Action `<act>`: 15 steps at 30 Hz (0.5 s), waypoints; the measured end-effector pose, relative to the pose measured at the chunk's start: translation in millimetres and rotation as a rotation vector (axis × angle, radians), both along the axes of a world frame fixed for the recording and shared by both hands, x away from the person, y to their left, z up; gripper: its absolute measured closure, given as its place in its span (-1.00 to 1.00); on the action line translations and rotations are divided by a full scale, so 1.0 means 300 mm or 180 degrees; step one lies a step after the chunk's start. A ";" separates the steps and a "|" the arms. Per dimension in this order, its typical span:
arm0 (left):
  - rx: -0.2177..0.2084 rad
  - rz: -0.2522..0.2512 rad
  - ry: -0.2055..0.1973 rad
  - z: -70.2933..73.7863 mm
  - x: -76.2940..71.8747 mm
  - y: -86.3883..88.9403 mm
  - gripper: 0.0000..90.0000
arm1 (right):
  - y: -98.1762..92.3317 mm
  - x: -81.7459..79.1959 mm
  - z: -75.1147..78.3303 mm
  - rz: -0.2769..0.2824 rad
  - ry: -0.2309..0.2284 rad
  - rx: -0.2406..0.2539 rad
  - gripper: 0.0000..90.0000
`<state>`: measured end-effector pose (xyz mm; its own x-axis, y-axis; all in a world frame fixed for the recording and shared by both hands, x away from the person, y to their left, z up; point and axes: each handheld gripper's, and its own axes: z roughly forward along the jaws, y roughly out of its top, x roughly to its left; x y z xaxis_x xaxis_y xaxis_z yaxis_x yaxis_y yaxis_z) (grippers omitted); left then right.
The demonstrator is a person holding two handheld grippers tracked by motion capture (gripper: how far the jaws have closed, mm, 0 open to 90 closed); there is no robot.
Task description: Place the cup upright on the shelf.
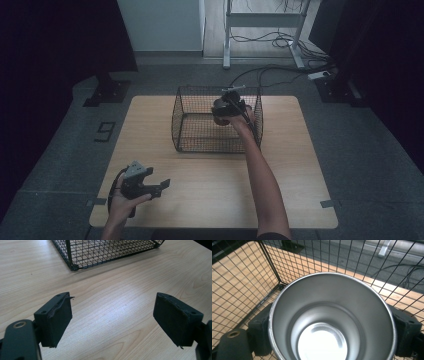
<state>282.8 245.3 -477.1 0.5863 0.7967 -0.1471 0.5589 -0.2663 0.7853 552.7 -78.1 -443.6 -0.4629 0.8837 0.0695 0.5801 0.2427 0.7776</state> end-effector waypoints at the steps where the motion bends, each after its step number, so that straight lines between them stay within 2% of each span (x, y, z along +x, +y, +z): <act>1: -0.0002 0.0004 -0.0001 0.000 0.000 0.001 -0.65 | 0.002 0.005 -0.008 0.0001 0.0017 -0.0013 -0.70; 15: -0.0007 0.0004 0.0004 -0.002 0.001 0.003 -0.65 | 0.020 0.045 -0.071 0.0017 0.0180 -0.0142 -0.70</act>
<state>283.1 246.4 -477.6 0.5850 0.7971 -0.1495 0.5603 -0.2639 0.7851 566.3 -71.9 -464.9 -0.4640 0.8840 0.0564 0.6214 0.2795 0.7319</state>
